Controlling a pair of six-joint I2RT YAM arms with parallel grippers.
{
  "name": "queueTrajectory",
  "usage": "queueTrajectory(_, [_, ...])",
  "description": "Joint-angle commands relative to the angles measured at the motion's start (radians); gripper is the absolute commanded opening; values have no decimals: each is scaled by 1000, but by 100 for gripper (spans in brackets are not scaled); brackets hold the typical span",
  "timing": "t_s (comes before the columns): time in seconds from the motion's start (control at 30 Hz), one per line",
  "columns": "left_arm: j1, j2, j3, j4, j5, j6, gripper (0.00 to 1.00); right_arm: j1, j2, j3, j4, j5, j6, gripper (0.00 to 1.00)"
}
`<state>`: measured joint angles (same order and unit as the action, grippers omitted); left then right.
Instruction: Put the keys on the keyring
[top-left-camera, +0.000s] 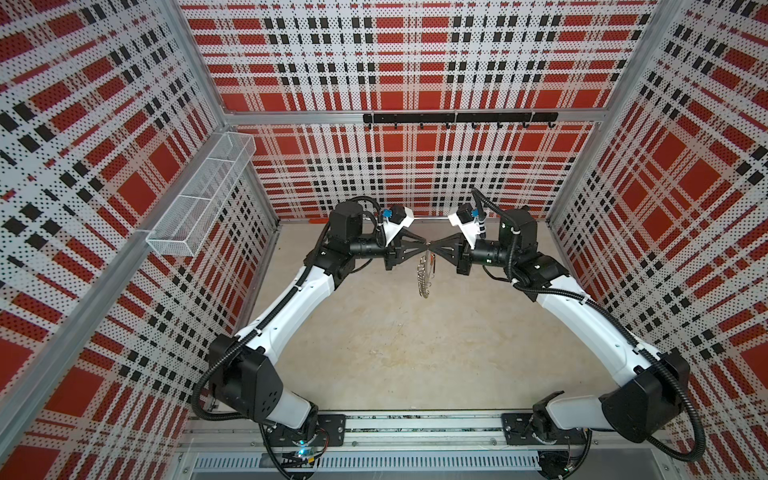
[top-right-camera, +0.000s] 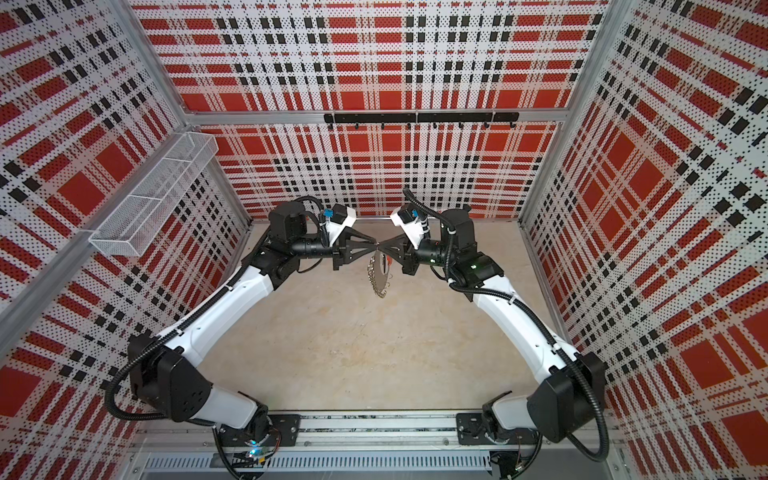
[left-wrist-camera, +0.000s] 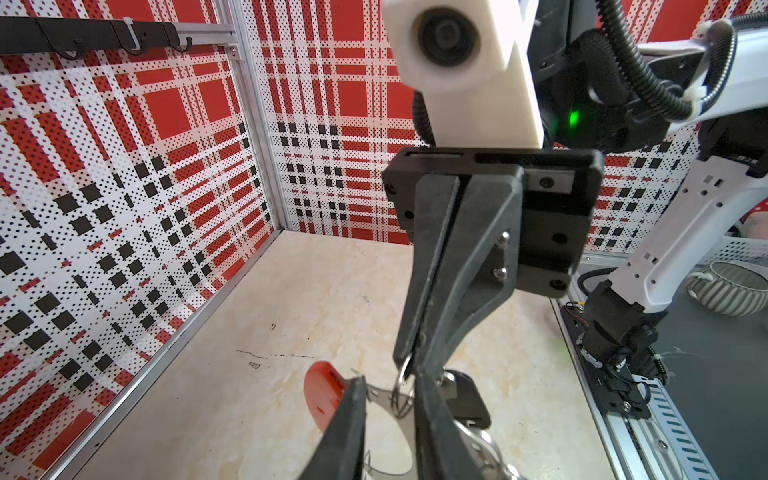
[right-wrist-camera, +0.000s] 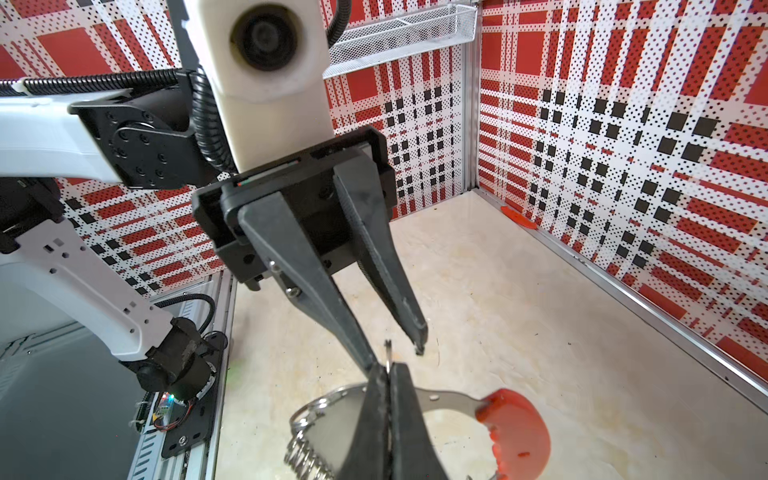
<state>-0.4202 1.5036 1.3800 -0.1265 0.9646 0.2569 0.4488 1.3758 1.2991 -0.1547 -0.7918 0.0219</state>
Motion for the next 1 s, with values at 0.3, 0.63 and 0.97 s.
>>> queueTrajectory(0.3, [-5,15,30,11,58,-15,0,10,-25,10,63,-63,16,0])
queueTrajectory(0.63, [-9,-93,-265,720,15,-430,0,8,-36,-41,178,-5,142,7])
queueTrajectory(0.97, [-55,-146,-394,842,-145,-501,0,-31,-90,-117,316,49,291,51])
